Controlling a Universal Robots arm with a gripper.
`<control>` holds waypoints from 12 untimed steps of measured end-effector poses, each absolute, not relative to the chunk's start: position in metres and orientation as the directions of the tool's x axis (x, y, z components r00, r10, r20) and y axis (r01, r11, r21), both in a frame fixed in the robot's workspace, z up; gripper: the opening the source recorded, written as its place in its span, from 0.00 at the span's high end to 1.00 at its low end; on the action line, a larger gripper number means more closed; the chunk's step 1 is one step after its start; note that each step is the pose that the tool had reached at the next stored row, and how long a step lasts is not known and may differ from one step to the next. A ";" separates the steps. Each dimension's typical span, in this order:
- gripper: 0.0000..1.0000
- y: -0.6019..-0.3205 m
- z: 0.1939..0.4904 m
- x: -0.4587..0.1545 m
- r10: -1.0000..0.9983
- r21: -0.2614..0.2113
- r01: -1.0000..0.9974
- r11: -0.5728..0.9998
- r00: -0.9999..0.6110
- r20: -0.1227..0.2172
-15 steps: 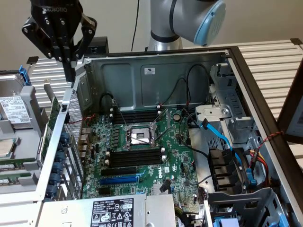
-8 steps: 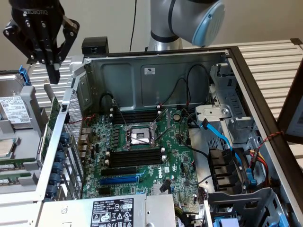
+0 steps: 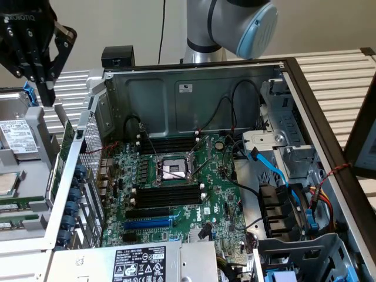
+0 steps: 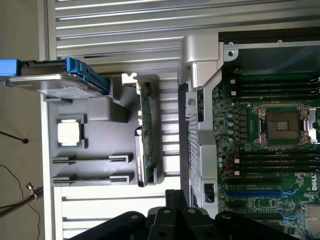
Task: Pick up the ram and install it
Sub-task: 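Reach for the ram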
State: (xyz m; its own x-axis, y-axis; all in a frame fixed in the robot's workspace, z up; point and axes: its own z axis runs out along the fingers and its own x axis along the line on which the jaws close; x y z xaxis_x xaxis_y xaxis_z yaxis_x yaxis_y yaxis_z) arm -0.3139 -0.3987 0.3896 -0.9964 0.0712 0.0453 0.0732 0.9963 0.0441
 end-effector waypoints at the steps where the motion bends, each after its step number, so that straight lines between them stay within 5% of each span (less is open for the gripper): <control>1: 0.89 -0.399 0.390 -0.317 0.071 0.044 0.073 0.996 -0.996 0.045; 12: 0.89 -0.399 0.389 -0.361 0.071 0.044 0.073 0.996 -0.996 0.045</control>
State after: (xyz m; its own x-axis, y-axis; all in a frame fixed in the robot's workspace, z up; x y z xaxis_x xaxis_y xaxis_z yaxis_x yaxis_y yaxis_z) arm -0.3610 -0.3988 0.3893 -0.9965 0.0711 0.0450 0.0731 0.9963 0.0441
